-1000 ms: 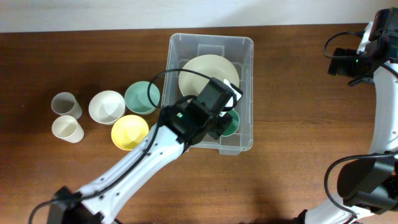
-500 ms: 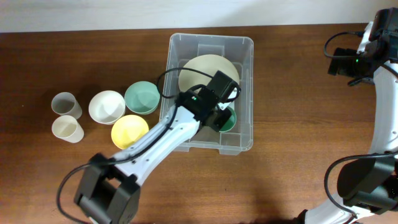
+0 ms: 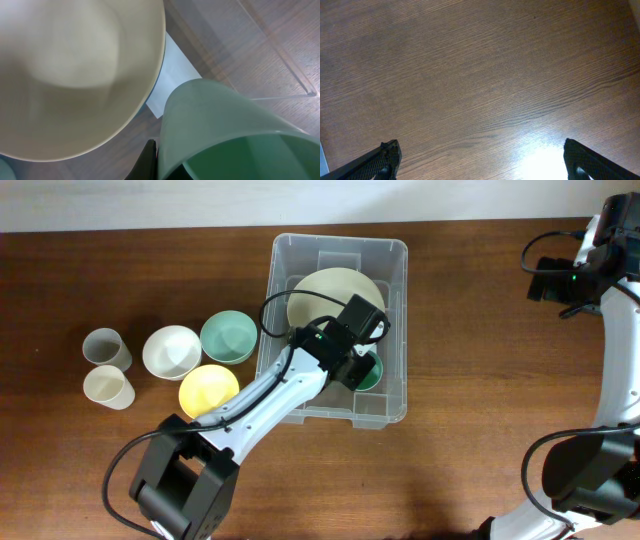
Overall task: Pack container
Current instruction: 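Lower the mint green cup into the bin and open the left gripper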
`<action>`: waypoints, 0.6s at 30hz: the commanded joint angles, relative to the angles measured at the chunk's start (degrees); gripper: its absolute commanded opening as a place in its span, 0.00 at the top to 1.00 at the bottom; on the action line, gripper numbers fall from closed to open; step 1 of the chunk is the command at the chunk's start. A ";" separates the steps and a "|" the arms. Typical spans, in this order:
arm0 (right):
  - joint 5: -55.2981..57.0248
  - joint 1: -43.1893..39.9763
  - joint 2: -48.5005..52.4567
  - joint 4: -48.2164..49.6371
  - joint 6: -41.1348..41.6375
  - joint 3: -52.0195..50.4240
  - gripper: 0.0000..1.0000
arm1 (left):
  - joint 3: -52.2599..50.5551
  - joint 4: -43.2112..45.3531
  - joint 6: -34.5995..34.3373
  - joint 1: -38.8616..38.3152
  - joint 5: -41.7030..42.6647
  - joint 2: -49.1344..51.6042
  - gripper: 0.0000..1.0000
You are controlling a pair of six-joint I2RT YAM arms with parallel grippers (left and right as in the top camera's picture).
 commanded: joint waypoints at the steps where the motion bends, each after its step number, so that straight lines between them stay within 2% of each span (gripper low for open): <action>1: -0.33 -0.31 -0.74 -0.02 0.61 0.83 0.01 | 1.44 0.50 0.94 -1.29 0.83 0.79 0.99; 18: -0.33 -0.31 -0.74 0.00 0.61 0.83 0.01 | 1.42 0.92 0.94 -2.60 0.68 5.16 0.99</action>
